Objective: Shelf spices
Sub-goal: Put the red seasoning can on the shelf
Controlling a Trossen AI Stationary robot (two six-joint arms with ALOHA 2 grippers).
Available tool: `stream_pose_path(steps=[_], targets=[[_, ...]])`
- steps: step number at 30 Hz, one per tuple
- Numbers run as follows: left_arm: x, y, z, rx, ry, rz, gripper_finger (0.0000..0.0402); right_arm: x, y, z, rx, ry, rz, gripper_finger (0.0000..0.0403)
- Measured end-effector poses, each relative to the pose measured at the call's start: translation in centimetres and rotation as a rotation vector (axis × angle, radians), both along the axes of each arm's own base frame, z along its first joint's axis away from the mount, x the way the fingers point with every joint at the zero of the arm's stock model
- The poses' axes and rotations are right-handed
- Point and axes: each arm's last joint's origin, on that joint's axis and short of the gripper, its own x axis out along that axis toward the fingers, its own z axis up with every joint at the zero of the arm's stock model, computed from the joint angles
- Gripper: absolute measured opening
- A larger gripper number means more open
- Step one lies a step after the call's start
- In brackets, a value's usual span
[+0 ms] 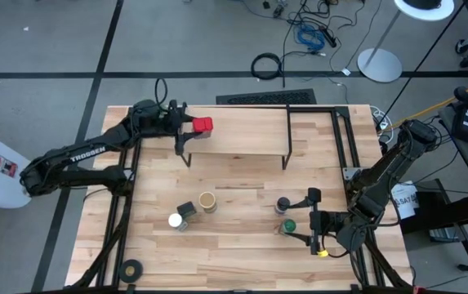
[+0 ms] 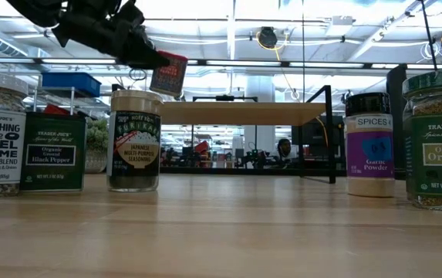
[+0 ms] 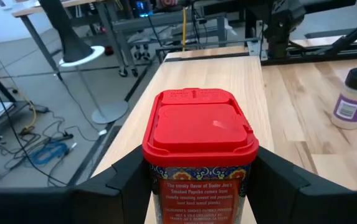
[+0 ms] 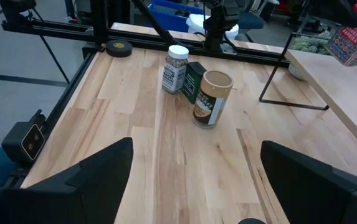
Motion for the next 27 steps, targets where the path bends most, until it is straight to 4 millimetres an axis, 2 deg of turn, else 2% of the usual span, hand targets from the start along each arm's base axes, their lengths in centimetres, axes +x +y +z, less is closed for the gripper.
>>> stream_pose_path(steps=[12,27], targets=[[-0.9,1.1,-0.8,-0.061,0.053,0.027,0.0215,0.0,0.0,0.0,-0.001,0.001,0.000,0.0341],[-0.5,1.4,-1.5,-0.068,0.081,-0.011,0.0215,0.0,0.0,0.0,-0.001,0.001,0.001,0.0341]])
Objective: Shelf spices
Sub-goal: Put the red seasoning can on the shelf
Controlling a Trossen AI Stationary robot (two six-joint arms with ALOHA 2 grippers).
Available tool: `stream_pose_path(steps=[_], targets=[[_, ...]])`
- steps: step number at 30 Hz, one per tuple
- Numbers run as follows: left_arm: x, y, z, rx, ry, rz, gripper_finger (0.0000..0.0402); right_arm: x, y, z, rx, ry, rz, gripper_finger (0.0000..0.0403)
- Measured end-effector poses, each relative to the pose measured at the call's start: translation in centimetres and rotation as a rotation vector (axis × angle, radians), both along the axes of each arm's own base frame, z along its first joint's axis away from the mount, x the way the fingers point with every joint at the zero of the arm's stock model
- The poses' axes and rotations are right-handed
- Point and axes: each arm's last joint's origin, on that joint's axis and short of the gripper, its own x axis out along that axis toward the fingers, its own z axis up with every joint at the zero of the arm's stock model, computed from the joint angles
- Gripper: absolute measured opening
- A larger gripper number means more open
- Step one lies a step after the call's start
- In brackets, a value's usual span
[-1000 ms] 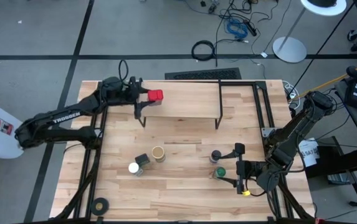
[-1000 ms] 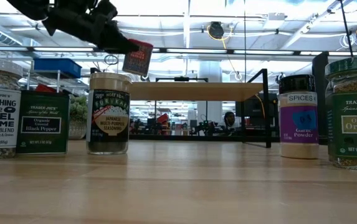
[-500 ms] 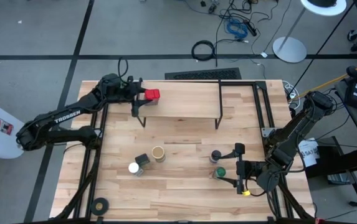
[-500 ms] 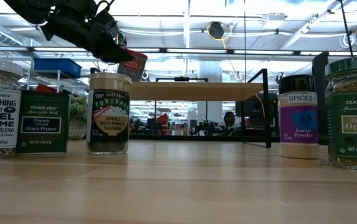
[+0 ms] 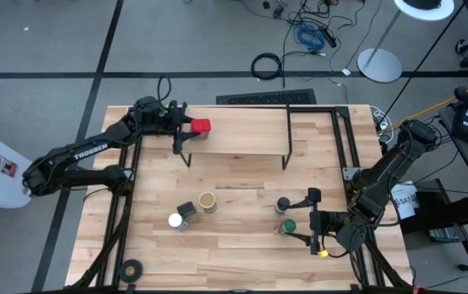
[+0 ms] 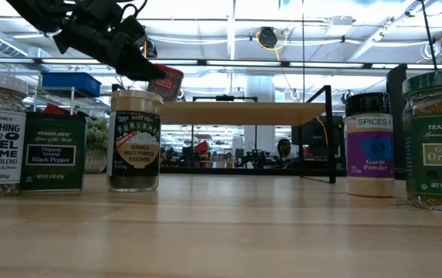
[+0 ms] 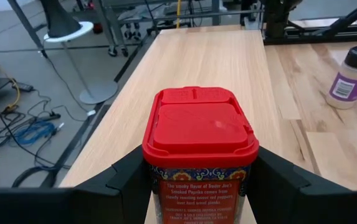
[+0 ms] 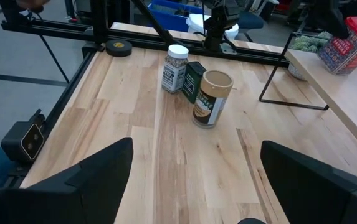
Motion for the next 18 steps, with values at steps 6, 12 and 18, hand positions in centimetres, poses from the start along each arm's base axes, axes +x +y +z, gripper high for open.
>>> stream_pose_path(steps=[6,12,18], targets=[[-0.06,0.29,-0.11,-0.005,0.003,0.010,0.0215,0.00,0.00,0.00,0.000,0.000,0.000,0.0341],[-0.45,0.73,-0.15,0.009,0.010,0.029,0.0218,0.00,0.01,-0.01,0.000,0.000,0.001,0.0341],[-0.77,1.01,-0.39,-0.013,0.025,0.048,0.0237,0.00,0.01,-0.01,0.000,0.001,0.001,0.0341]])
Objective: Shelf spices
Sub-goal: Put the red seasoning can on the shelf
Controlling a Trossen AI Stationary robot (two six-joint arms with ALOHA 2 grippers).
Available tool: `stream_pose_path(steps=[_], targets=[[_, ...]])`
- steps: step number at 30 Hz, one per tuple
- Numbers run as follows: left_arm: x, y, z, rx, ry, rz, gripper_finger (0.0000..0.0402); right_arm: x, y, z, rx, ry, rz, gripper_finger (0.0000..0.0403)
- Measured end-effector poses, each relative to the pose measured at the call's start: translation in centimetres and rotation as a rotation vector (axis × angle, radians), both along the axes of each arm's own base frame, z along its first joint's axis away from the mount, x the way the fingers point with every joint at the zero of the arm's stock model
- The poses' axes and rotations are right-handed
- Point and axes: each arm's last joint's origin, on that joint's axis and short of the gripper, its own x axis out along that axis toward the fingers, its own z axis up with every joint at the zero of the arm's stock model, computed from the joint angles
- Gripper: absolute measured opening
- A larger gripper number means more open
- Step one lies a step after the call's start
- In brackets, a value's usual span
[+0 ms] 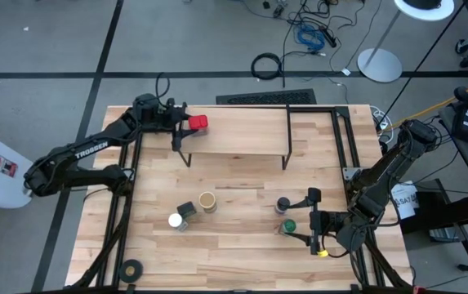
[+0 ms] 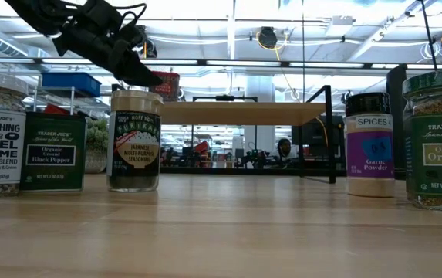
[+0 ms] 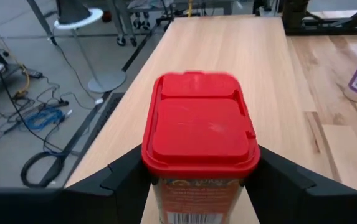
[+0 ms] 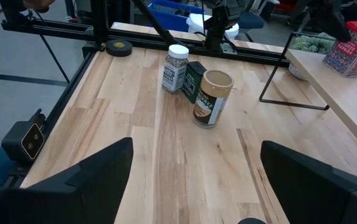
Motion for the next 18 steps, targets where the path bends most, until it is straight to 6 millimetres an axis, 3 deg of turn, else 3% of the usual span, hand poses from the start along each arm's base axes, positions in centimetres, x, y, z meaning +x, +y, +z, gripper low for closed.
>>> stream_pose_path(steps=[18], targets=[[-0.02,0.03,-0.01,0.013,0.003,-0.003,0.0244,0.00,0.00,-0.02,0.000,0.001,0.001,0.0341]])
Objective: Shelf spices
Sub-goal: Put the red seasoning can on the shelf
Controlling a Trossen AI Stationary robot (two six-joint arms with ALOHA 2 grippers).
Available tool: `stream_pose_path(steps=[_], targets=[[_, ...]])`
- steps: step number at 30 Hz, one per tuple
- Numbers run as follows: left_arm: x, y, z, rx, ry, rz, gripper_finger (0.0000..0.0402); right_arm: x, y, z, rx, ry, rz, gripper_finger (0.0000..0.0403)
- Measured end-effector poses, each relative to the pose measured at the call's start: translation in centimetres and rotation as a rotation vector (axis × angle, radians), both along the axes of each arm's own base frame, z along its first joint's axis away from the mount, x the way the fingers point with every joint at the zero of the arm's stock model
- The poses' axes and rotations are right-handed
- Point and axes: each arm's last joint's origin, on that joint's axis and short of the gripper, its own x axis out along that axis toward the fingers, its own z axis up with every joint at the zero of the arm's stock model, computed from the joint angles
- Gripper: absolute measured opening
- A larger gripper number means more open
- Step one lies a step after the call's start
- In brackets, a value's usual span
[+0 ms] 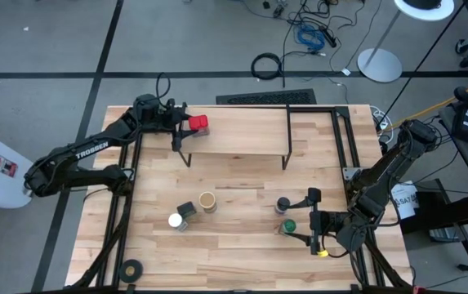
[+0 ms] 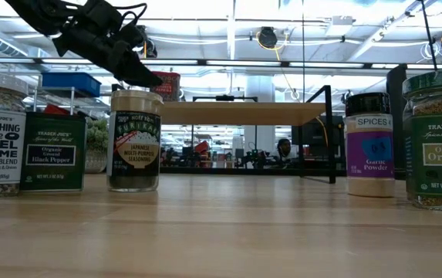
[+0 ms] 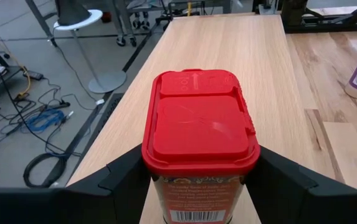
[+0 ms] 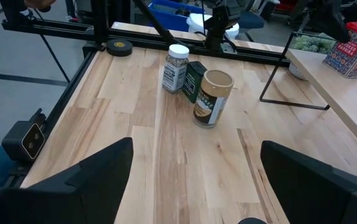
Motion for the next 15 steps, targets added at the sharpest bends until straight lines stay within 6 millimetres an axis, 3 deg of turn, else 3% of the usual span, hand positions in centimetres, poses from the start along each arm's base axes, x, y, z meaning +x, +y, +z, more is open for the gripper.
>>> stream_pose_path(steps=[15], targets=[[-0.78,0.43,-0.07,-0.063,-0.031,-0.077,0.0244,-0.02,-0.03,-0.05,-0.006,0.005,0.000,0.0341]])
